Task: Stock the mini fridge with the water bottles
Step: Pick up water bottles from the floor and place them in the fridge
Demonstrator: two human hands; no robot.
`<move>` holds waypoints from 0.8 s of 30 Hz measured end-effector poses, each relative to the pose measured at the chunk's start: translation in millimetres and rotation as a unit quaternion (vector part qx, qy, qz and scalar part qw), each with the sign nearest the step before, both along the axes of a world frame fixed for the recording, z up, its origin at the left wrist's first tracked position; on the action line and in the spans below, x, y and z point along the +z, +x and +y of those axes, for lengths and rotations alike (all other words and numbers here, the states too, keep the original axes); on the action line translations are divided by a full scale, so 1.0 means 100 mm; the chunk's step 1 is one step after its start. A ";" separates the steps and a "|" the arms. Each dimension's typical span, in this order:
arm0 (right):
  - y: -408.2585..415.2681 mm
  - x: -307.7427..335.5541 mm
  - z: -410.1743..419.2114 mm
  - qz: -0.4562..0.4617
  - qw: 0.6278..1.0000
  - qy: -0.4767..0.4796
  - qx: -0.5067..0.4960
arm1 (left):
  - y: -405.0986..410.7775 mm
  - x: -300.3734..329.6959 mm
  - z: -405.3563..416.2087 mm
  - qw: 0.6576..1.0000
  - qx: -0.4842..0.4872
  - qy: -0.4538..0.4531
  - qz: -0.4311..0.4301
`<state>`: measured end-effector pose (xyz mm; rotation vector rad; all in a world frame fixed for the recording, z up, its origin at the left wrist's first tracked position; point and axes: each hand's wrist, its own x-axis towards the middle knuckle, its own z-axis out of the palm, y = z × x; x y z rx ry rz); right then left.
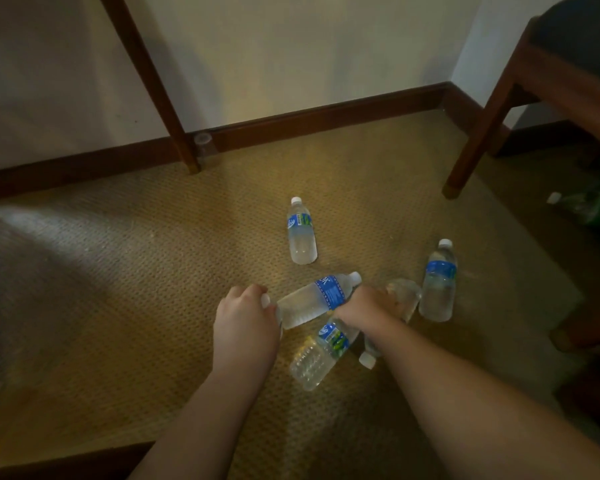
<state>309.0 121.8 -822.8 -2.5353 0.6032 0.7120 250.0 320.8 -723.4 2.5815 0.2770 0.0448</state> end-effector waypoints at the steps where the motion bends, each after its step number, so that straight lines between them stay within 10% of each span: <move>1: -0.04 0.05 0.00 -0.003 1.000 0.024 -0.008 | 0.01 0.02 -0.02 1.000 -0.003 0.002 -0.003; 9: -0.74 0.80 -0.28 -0.068 0.959 0.277 0.004 | 0.11 0.63 -0.43 0.994 -0.085 0.058 -0.030; 24: -2.50 2.68 -1.91 -0.263 0.960 0.092 -0.033 | -0.28 2.33 -2.09 0.874 -0.474 0.019 -0.102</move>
